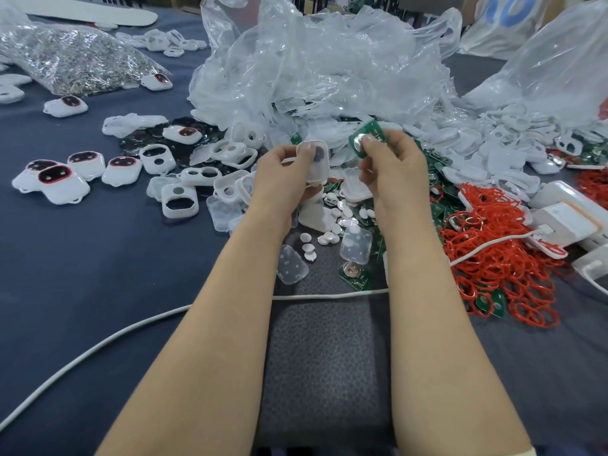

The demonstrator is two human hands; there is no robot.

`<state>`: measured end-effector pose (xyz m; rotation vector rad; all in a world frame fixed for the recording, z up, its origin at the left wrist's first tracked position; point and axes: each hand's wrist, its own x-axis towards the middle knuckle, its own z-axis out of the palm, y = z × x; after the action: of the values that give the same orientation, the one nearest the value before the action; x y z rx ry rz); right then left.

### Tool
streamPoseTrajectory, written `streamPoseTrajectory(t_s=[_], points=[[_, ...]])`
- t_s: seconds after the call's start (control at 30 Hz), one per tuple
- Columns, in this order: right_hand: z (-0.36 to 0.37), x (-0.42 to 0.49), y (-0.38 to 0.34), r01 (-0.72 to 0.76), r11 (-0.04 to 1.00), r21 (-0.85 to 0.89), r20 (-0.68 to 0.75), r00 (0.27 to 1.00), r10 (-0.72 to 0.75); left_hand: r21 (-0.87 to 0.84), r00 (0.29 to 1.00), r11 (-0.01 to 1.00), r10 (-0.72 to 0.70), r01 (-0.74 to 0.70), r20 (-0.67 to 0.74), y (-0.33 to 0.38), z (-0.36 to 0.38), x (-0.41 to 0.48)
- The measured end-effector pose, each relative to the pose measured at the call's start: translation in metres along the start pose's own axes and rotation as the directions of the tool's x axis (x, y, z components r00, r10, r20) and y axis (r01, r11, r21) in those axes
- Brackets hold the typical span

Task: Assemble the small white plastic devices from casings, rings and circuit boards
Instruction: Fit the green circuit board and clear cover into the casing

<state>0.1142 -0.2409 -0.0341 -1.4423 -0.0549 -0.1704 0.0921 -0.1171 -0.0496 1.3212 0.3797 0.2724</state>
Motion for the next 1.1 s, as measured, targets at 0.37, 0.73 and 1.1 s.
streamPoseTrajectory(t_s=[0.37, 0.73, 1.1], points=[[0.003, -0.002, 0.006, 0.066, 0.962, -0.266, -0.008, 0.997, -0.071, 0.066, 0.995, 0.993, 0.098, -0.1, 0.037, 0.001, 0.0, -0.003], [0.01, -0.003, 0.009, 0.209, 0.832, -0.513, 0.104, 0.978, -0.182, 0.144, 0.972, 0.962, 0.225, -0.232, 0.06, 0.002, 0.001, -0.006], [0.015, -0.01, 0.009, 0.333, 0.725, -0.603, 0.176, 0.942, -0.286, 0.273, 0.955, 0.915, 0.283, -0.298, 0.091, 0.001, 0.0, -0.006]])
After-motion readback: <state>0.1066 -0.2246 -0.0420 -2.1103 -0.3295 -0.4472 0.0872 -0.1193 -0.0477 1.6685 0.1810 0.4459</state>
